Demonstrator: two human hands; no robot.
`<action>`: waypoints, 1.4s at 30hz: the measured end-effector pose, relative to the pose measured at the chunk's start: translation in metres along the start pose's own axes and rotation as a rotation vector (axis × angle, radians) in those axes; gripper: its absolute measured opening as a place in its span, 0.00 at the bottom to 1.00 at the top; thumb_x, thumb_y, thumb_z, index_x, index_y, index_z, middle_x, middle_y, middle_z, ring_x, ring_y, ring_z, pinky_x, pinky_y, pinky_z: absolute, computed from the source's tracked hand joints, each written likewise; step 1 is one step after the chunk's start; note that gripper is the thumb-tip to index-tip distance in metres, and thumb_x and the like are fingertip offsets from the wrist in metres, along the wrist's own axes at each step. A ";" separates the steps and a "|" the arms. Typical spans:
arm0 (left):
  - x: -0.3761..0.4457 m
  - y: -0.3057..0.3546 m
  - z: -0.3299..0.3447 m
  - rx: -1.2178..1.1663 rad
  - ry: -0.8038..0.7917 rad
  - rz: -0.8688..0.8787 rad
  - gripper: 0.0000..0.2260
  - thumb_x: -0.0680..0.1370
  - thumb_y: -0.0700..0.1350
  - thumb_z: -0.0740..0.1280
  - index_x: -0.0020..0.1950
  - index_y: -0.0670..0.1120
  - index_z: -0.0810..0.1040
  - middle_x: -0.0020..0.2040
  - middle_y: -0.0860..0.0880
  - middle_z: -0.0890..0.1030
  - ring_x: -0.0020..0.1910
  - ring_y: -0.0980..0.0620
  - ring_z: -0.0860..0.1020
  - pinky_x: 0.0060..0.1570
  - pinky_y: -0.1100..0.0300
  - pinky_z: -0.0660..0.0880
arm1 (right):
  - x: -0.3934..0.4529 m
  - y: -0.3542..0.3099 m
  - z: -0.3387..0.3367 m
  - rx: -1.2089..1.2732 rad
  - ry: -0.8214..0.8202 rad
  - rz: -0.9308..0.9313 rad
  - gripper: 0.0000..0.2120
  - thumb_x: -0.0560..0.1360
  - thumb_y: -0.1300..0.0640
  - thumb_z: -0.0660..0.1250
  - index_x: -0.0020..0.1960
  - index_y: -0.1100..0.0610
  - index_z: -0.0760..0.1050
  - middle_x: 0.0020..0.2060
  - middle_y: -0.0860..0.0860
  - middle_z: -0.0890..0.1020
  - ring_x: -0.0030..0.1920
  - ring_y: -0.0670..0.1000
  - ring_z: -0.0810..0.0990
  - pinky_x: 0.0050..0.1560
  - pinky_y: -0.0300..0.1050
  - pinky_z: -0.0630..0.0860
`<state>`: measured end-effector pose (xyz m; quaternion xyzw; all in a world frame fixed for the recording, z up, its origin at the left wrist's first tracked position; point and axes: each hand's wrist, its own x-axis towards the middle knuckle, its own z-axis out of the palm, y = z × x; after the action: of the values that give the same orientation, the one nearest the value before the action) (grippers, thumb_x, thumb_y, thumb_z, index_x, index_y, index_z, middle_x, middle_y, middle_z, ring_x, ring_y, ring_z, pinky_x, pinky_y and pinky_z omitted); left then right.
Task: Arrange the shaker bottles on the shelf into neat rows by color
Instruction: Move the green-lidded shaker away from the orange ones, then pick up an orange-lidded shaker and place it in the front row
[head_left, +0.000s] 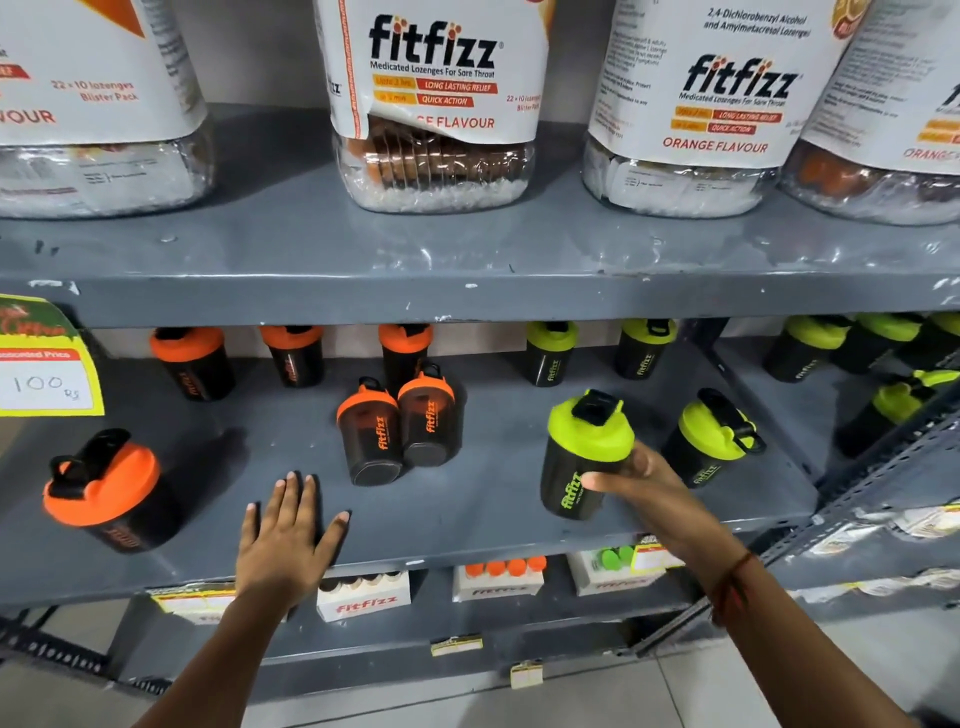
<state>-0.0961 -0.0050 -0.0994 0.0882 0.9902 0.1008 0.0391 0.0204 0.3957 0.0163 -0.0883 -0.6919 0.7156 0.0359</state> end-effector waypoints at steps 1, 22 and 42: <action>0.000 0.000 0.001 0.001 0.002 -0.001 0.41 0.71 0.72 0.34 0.77 0.48 0.39 0.77 0.50 0.39 0.76 0.53 0.37 0.74 0.49 0.33 | 0.010 0.004 -0.013 -0.003 0.022 0.003 0.26 0.65 0.70 0.75 0.62 0.60 0.78 0.54 0.52 0.87 0.59 0.53 0.84 0.57 0.44 0.81; 0.000 0.001 0.002 0.043 0.066 -0.001 0.39 0.74 0.71 0.37 0.78 0.49 0.43 0.79 0.50 0.44 0.77 0.54 0.40 0.70 0.58 0.28 | 0.060 0.037 -0.068 -0.097 -0.243 0.193 0.40 0.68 0.77 0.70 0.76 0.57 0.65 0.71 0.58 0.76 0.72 0.59 0.73 0.71 0.56 0.71; 0.000 0.004 -0.002 -0.004 0.042 -0.017 0.41 0.72 0.71 0.35 0.77 0.47 0.41 0.79 0.50 0.44 0.76 0.54 0.39 0.75 0.50 0.35 | 0.043 -0.063 0.036 -0.335 0.258 -0.397 0.28 0.67 0.60 0.80 0.62 0.42 0.76 0.62 0.46 0.81 0.63 0.44 0.79 0.63 0.35 0.73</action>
<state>-0.0962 -0.0020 -0.0966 0.0776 0.9913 0.1041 0.0193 -0.0328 0.3708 0.0769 -0.0462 -0.7940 0.5530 0.2482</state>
